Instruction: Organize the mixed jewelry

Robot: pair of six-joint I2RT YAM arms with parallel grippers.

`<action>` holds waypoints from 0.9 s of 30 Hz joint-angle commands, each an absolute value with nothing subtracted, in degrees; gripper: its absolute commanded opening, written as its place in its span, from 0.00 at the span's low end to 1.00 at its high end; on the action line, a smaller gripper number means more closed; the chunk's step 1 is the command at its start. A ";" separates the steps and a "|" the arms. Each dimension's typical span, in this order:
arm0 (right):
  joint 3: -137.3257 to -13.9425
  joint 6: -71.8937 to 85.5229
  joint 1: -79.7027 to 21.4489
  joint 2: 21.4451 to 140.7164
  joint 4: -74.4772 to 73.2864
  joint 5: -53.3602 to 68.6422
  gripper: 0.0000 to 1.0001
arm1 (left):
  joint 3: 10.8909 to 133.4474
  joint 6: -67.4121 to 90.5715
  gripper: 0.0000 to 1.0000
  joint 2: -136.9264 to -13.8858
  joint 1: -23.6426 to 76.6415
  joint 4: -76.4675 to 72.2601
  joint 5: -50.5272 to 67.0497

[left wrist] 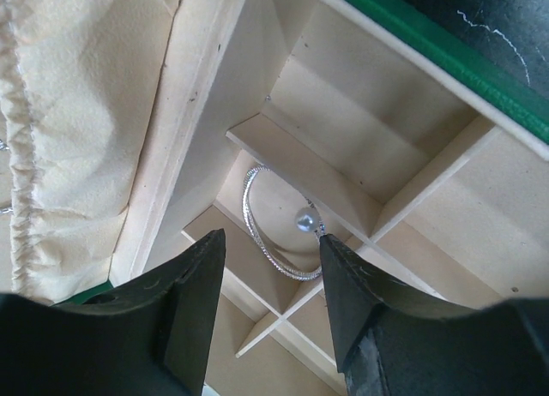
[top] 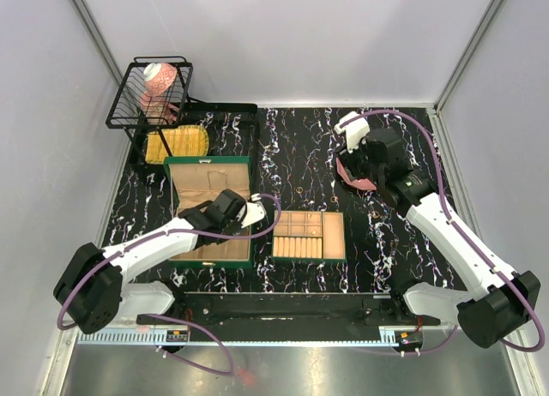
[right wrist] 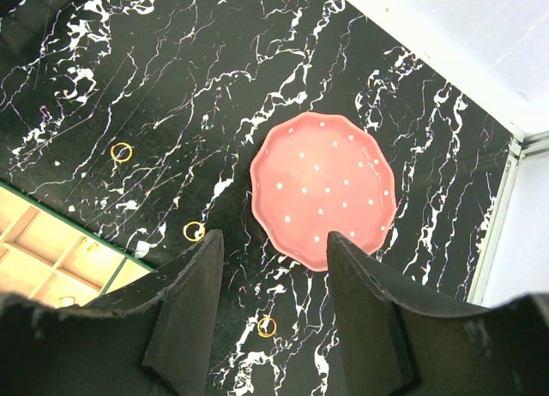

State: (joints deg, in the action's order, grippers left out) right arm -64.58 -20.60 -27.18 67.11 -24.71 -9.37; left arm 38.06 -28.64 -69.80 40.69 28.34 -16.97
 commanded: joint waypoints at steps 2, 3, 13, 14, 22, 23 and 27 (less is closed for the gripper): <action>-64.60 -20.65 -26.63 65.83 -22.76 -8.44 0.58 | 38.32 -28.83 0.53 -70.31 40.87 25.40 -15.38; -64.69 -20.65 -26.63 65.74 -22.76 -8.52 0.58 | 38.32 -28.74 0.53 -70.49 40.96 25.31 -15.38; -64.34 -20.65 -26.46 65.39 -22.94 -8.35 0.59 | 38.23 -28.39 0.52 -68.30 40.87 26.01 -15.91; -64.34 -20.65 -26.37 65.48 -22.94 -8.35 0.59 | 38.58 -28.21 0.52 -66.90 40.96 26.36 -15.91; -63.90 -21.27 -26.37 65.48 -22.94 -8.17 0.59 | 42.18 -27.25 0.53 -58.11 40.96 33.21 -12.75; -63.64 -21.36 -26.37 65.48 -23.03 -8.17 0.59 | 42.71 -27.25 0.53 -56.18 40.96 33.92 -11.70; -62.49 -21.53 -26.19 64.95 -24.26 -7.56 0.59 | 46.22 -26.90 0.54 -52.74 40.96 40.40 -0.92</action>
